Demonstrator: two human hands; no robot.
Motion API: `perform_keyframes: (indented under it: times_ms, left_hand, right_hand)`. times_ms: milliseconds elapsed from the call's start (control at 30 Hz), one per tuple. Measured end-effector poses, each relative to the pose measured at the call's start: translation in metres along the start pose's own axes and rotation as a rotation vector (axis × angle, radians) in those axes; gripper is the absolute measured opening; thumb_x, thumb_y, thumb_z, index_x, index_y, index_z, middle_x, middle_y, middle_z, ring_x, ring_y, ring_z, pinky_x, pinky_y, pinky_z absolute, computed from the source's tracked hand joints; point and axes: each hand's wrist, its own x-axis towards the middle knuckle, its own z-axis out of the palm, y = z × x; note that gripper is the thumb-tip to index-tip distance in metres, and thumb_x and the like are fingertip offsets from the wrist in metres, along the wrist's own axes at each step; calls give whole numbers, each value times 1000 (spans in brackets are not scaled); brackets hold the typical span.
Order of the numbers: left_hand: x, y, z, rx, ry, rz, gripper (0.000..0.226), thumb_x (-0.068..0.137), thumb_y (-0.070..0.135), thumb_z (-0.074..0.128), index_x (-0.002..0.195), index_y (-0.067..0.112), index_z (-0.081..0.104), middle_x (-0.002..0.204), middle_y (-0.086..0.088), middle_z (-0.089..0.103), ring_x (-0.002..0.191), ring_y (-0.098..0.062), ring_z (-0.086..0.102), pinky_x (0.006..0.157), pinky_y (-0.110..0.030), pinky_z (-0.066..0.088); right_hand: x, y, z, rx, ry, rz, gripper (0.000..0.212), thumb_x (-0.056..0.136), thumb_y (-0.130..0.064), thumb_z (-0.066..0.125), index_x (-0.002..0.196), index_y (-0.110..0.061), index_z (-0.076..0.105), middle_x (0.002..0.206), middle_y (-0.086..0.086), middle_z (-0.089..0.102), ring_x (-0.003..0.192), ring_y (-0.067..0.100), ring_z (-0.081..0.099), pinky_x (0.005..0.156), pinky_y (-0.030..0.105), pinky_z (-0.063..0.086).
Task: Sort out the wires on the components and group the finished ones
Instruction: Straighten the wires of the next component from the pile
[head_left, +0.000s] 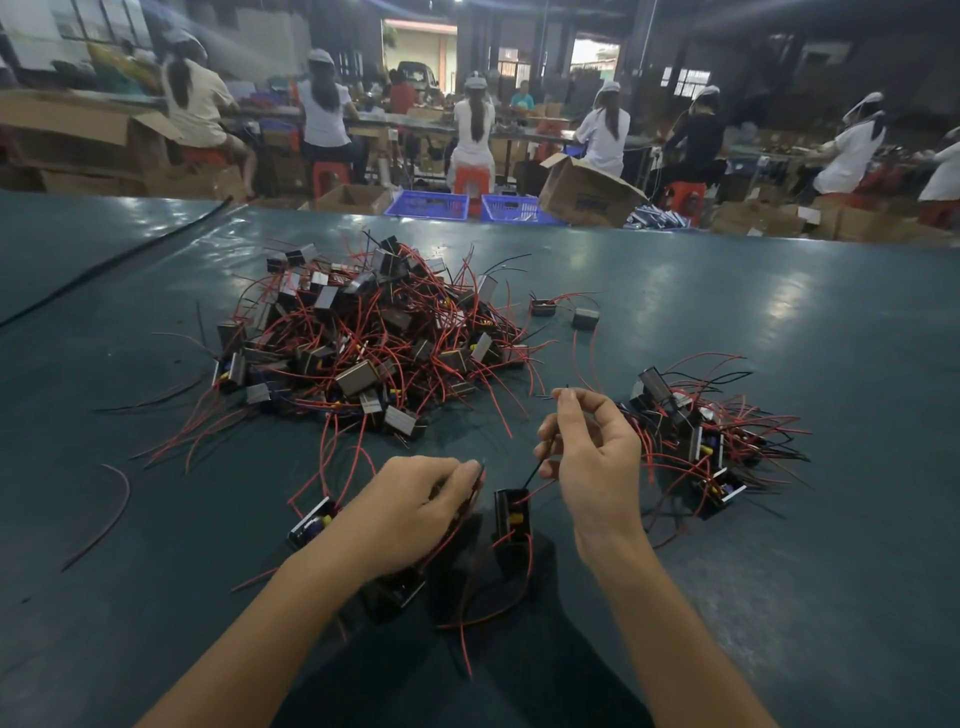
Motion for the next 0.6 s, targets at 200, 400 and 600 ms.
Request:
perform_keyframes:
  times_ms: [200,400,600]
  left_hand:
    - [3,1,3,-211,-21,-82,13,95,23,61,84,24,68,65,18,68,60,8,60,58,-7,42]
    - [6,3,-1,-489,174,-72,8,94,12,61,89,16,65,69,5,69,66,-8,64,66,-22,55]
    - [2,7,-1,-428,412,85,5,88,23,69,83,25,67,73,8,68,63,-5,61,62,-18,51]
  right_hand:
    - [0,1,0,18,1,5,13,100,-20,54,90,-13,59,56,-7,59,49,8,54,44,19,43]
    - [-2,0,0,0,-31,-48,13,98,-20,56,89,-13,62,59,-6,60,51,7,55,45,18,44]
    - [-8,-2,5,2,-196,-95,7,96,-11,59,93,-12,65,65,0,68,53,12,60,45,20,46]
